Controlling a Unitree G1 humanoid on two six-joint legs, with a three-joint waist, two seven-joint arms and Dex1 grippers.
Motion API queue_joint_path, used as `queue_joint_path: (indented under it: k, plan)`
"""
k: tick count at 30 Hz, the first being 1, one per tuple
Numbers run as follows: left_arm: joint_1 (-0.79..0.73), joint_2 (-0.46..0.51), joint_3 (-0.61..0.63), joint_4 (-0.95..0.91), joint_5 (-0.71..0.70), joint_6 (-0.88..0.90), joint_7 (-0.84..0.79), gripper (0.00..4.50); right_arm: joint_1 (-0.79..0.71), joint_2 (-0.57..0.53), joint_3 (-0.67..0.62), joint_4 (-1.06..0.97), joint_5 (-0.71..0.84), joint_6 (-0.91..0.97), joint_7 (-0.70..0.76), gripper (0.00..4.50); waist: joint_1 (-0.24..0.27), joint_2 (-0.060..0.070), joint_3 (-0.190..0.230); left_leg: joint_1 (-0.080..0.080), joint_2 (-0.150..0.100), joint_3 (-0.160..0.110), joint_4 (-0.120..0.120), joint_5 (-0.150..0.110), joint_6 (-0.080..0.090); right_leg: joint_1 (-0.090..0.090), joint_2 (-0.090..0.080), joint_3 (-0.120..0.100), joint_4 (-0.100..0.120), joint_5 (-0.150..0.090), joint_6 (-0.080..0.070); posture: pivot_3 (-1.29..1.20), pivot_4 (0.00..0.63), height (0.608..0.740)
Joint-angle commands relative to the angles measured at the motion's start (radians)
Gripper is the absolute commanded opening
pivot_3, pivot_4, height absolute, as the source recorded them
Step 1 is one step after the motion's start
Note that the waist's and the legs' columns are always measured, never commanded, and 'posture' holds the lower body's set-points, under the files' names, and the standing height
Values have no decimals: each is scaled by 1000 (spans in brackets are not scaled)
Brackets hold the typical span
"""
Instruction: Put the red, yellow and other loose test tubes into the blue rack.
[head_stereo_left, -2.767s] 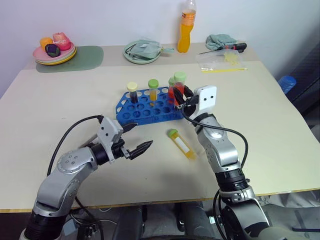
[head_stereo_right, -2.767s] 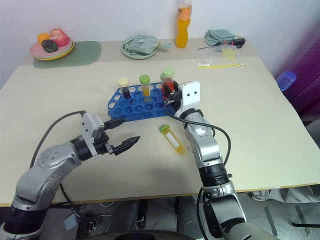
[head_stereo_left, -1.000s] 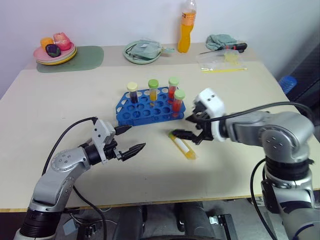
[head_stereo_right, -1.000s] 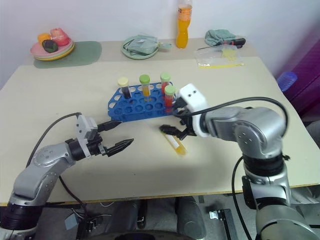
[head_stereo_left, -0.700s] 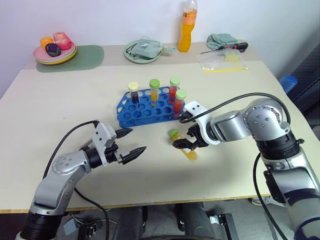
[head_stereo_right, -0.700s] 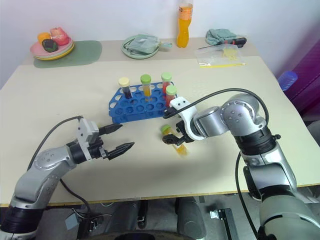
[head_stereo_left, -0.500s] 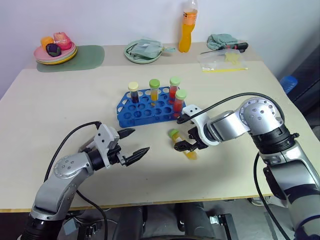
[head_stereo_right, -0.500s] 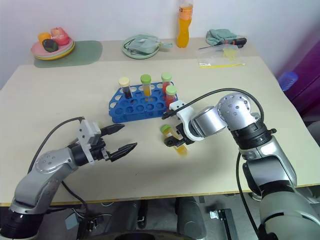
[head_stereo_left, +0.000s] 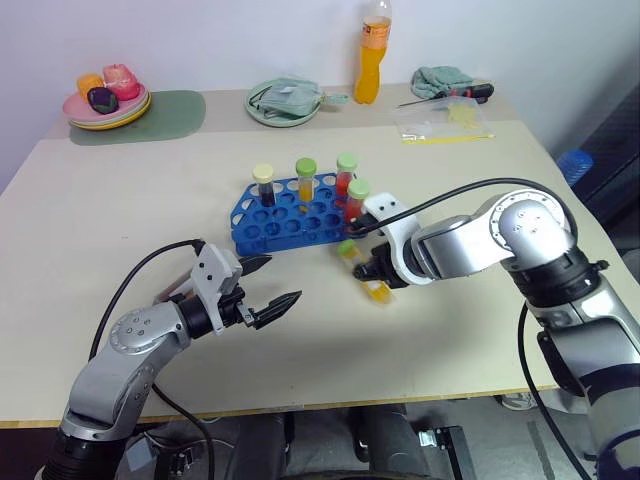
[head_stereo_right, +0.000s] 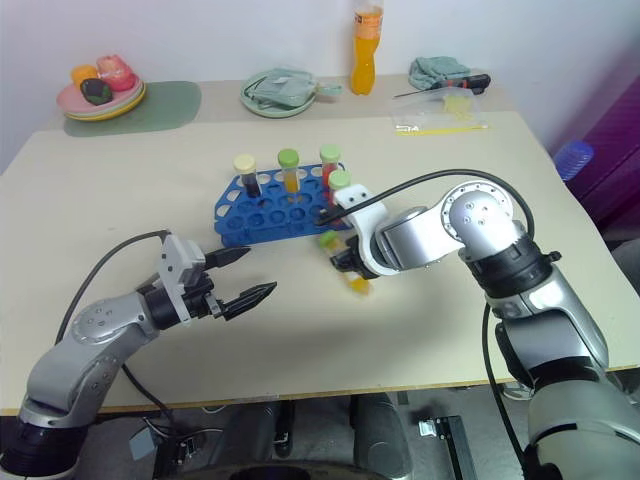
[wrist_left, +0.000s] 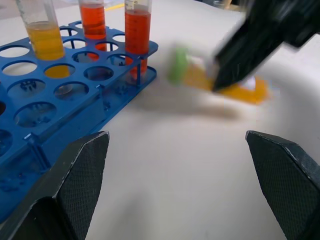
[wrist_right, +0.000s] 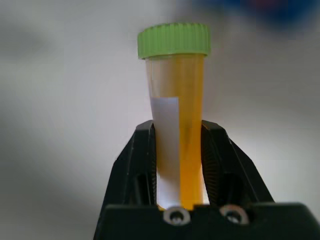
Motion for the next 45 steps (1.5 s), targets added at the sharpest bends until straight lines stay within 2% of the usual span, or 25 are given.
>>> queue_joint_path:
  k: [1,3,6,10,13,19,32,42,45]
  plan:
    - [33,10,49,-23,-13,-15,2,4500,94,-34,-13,-252,-458,-344,385,749,1,0,0,0,0,0,0,0,0,0,0,0,0,0,0,0,150,740]
    - [47,12,63,-18,-14,-15,2,4500,186,-11,34,-250,-705,-574,547,749,2,0,0,0,0,0,0,0,0,0,0,0,-1,0,0,0,150,740]
    - [59,5,84,5,2,-36,14,4500,260,141,78,-86,-979,-833,583,749,-1,-1,-1,1,0,1,1,0,0,2,0,0,-3,-2,-3,0,150,740]
    - [66,-10,99,38,16,-64,30,4500,283,346,105,151,-1213,-1090,641,749,-4,0,0,2,-1,3,1,0,-1,1,0,1,0,0,-1,0,150,740]
    - [73,-24,102,42,23,-83,44,4500,283,439,93,303,-1335,-1215,669,749,-2,0,0,2,-1,2,0,0,-1,0,0,1,2,0,0,0,150,740]
    - [94,-27,108,18,17,-89,55,4500,305,539,27,457,-1426,-1320,727,749,0,0,0,2,-1,1,0,1,-2,1,-2,1,1,0,-1,0,150,740]
    - [75,-12,111,-15,-13,-49,58,4500,328,641,-75,589,-1540,-1425,773,749,-1,0,0,3,-1,1,-1,1,-2,1,-2,1,2,0,-1,0,150,740]
    - [60,-6,113,-40,-26,-12,59,4500,329,696,-131,702,-1555,-1544,811,749,-4,0,0,4,-1,1,-1,2,-3,1,-2,1,3,0,-1,0,150,740]
    - [63,0,125,-37,-27,-3,63,4500,341,697,-139,682,-1551,-1546,840,2208,-4,0,0,4,-1,0,-1,2,-3,1,-2,1,3,0,-1,0,150,740]
